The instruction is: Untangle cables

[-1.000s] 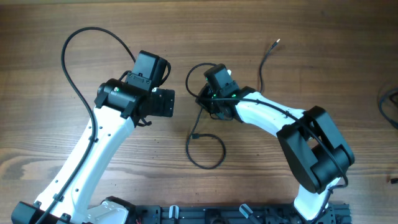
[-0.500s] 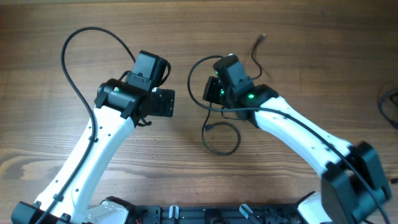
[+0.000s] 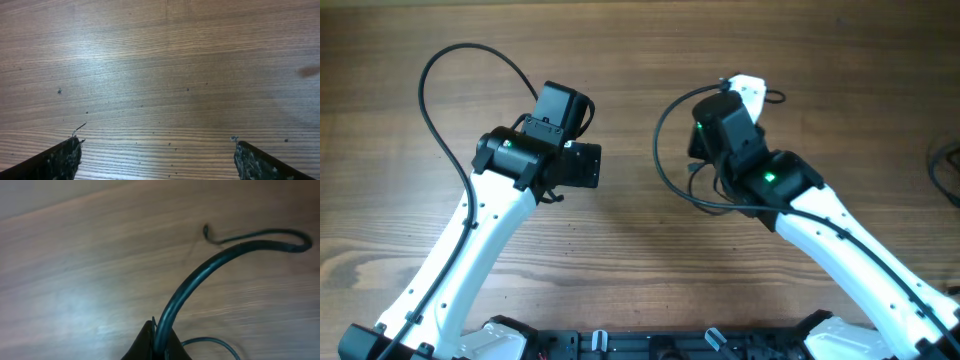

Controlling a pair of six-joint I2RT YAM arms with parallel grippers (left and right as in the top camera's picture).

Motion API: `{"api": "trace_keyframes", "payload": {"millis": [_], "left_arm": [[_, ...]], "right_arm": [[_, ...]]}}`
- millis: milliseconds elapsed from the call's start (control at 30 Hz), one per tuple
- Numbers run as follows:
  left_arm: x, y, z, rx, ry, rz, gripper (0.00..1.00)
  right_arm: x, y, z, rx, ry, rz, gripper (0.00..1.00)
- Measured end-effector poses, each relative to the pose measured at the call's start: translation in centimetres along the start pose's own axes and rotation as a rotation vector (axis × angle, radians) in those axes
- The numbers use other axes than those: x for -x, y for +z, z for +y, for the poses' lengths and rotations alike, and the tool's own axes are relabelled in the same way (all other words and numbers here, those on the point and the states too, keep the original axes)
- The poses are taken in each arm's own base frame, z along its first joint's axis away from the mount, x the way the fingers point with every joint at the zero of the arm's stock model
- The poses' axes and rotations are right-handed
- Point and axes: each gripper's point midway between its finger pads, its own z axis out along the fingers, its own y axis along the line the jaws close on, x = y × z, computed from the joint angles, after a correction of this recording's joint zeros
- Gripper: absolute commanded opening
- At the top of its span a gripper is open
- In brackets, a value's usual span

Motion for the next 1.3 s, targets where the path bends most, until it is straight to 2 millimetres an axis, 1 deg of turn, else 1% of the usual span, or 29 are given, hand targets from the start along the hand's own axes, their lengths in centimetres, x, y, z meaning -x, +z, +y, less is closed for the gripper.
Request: {"api": "trace_keyframes", "payload": {"millis": [200, 267, 300, 333, 433, 467, 567, 700, 833, 933, 1000, 1033, 1067, 1167, 1267, 1300], "left_arm": [[0.0, 0.0, 0.0, 0.0, 0.0, 0.0, 1.0], [0.0, 0.0, 0.0, 0.0, 0.0, 0.0, 1.0], [0.0, 0.0, 0.0, 0.0, 0.0, 0.0, 1.0], [0.0, 0.0, 0.0, 0.0, 0.0, 0.0, 1.0], [0.0, 0.0, 0.0, 0.0, 0.0, 0.0, 1.0], [0.0, 0.0, 0.0, 0.0, 0.0, 0.0, 1.0], [0.0, 0.0, 0.0, 0.0, 0.0, 0.0, 1.0], [0.0, 0.0, 0.0, 0.0, 0.0, 0.0, 1.0], [0.0, 0.0, 0.0, 0.0, 0.0, 0.0, 1.0], [0.0, 0.0, 0.0, 0.0, 0.0, 0.0, 1.0], [0.0, 0.0, 0.0, 0.0, 0.0, 0.0, 1.0], [0.0, 0.0, 0.0, 0.0, 0.0, 0.0, 1.0], [0.0, 0.0, 0.0, 0.0, 0.0, 0.0, 1.0], [0.0, 0.0, 0.0, 0.0, 0.0, 0.0, 1.0], [0.0, 0.0, 0.0, 0.0, 0.0, 0.0, 1.0], [0.0, 0.0, 0.0, 0.0, 0.0, 0.0, 1.0]], "right_arm": [[1.5, -1.6, -3.7, -0.174, -0.026, -0.089, 0.04], [2.0, -2.2, -4.5, -0.206, -0.027, -0.113, 0.04], [2.8, -3.1, -5.3, -0.24, -0.021, -0.152, 0.04], [2.9, -3.4, -5.7, -0.253, -0.023, -0.16, 0.04], [3.9, -4.8, -7.5, -0.306, -0.006, -0.198, 0.04], [4.2, -5.2, -8.4, -0.326, 0.005, -0.205, 0.04], [5.4, -6.2, -12.0, -0.41, 0.061, -0.229, 0.04], [6.6, -7.4, -16.0, -0.5, 0.145, -0.259, 0.04], [7.4, -8.2, -19.5, -0.581, 0.217, -0.28, 0.04], [7.6, -8.7, -22.6, -0.659, 0.276, -0.287, 0.04], [7.7, -9.2, -25.0, -0.717, 0.324, -0.288, 0.04], [7.5, -9.4, -25.7, -0.732, 0.342, -0.282, 0.04], [7.1, -9.6, -27.2, -0.757, 0.373, -0.261, 0.04], [6.3, -9.9, -29.9, -0.785, 0.45, -0.225, 0.04], [5.4, -11.0, -33.4, -0.842, 0.549, -0.215, 0.04], [5.3, -11.3, -34.0, -0.852, 0.566, -0.216, 0.04]]}}
